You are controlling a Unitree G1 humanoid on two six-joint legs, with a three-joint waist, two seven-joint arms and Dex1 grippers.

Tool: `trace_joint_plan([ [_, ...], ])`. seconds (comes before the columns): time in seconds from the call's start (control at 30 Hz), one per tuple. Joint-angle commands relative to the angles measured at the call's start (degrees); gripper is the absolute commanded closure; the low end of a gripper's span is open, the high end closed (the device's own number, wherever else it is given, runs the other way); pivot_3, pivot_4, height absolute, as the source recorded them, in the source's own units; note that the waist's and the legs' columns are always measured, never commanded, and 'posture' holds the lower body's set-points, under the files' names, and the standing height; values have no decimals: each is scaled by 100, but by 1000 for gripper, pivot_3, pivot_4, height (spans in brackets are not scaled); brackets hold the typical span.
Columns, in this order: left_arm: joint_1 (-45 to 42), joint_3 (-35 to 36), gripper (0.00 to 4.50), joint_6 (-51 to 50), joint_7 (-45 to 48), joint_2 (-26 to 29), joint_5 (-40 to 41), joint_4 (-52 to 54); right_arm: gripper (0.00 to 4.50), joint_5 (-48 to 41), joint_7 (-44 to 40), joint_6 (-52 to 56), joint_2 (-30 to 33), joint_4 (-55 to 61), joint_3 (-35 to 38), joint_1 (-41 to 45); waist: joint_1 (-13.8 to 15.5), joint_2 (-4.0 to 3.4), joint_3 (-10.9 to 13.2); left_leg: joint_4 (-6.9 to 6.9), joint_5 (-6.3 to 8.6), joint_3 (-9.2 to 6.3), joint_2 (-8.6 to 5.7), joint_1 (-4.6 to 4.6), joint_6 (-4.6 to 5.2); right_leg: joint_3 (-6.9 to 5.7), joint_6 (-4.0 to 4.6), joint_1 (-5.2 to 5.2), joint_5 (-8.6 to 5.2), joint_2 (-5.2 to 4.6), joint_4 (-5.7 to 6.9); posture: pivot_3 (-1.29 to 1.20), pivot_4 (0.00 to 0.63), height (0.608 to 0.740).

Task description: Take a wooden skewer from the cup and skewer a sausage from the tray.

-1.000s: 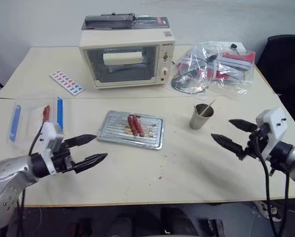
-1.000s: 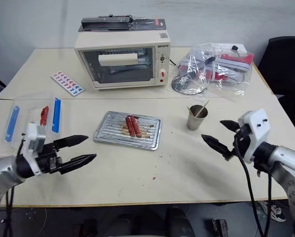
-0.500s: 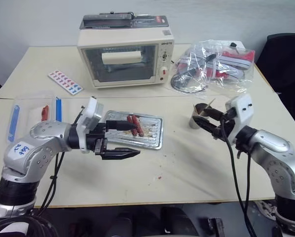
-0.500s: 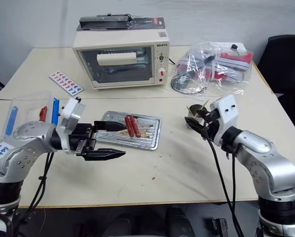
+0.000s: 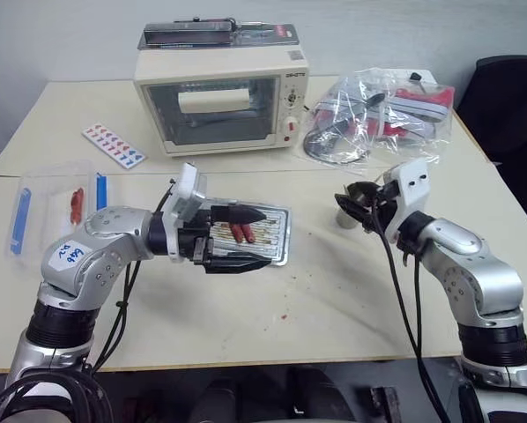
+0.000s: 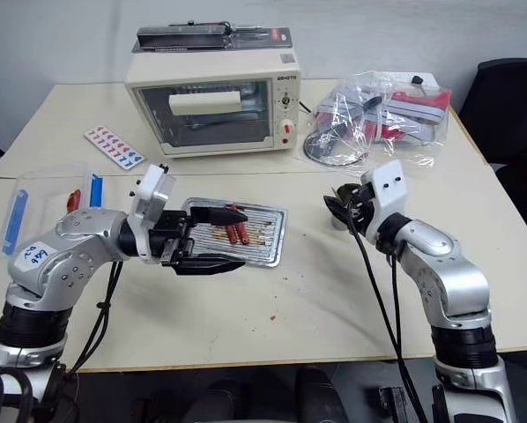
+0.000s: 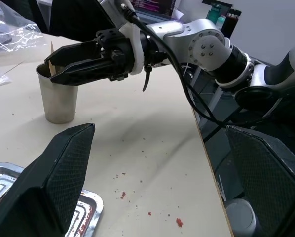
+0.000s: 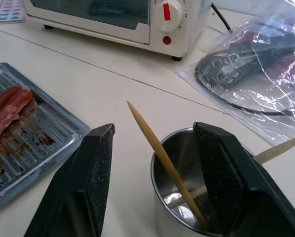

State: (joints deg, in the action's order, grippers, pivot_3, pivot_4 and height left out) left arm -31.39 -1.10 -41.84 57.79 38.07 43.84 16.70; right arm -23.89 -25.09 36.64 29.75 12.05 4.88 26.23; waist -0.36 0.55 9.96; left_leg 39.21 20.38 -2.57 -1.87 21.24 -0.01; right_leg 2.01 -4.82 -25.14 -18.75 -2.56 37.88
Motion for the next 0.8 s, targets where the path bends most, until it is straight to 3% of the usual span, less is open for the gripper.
trace_joint_plan([
  [0.03,-133,61,0,45,-11,-16,-40,7,2871,69,44,-196,-56,30,135,115,0,0,0,0,0,0,0,0,0,0,0,-1,0,0,1,0,150,740],
  [0.17,-131,75,0,54,12,-1,-66,-3,3843,63,41,-165,-73,130,184,71,2,0,0,0,0,0,0,1,0,1,0,-1,0,0,0,0,150,740],
  [0.33,-166,60,0,74,32,-11,-109,-43,3843,71,105,-167,-82,209,253,8,3,0,0,0,0,0,0,1,0,0,0,-1,0,0,1,0,150,740],
  [0.47,-219,15,0,115,35,-75,-170,-107,4464,13,208,-121,-64,283,425,73,5,0,0,0,0,0,0,1,0,0,0,-1,0,0,2,0,150,740],
  [0.8,-257,16,0,264,71,-207,-356,-246,4464,-242,352,390,24,606,805,333,2,0,0,0,0,0,0,2,-1,0,0,-2,0,0,5,0,150,740],
])
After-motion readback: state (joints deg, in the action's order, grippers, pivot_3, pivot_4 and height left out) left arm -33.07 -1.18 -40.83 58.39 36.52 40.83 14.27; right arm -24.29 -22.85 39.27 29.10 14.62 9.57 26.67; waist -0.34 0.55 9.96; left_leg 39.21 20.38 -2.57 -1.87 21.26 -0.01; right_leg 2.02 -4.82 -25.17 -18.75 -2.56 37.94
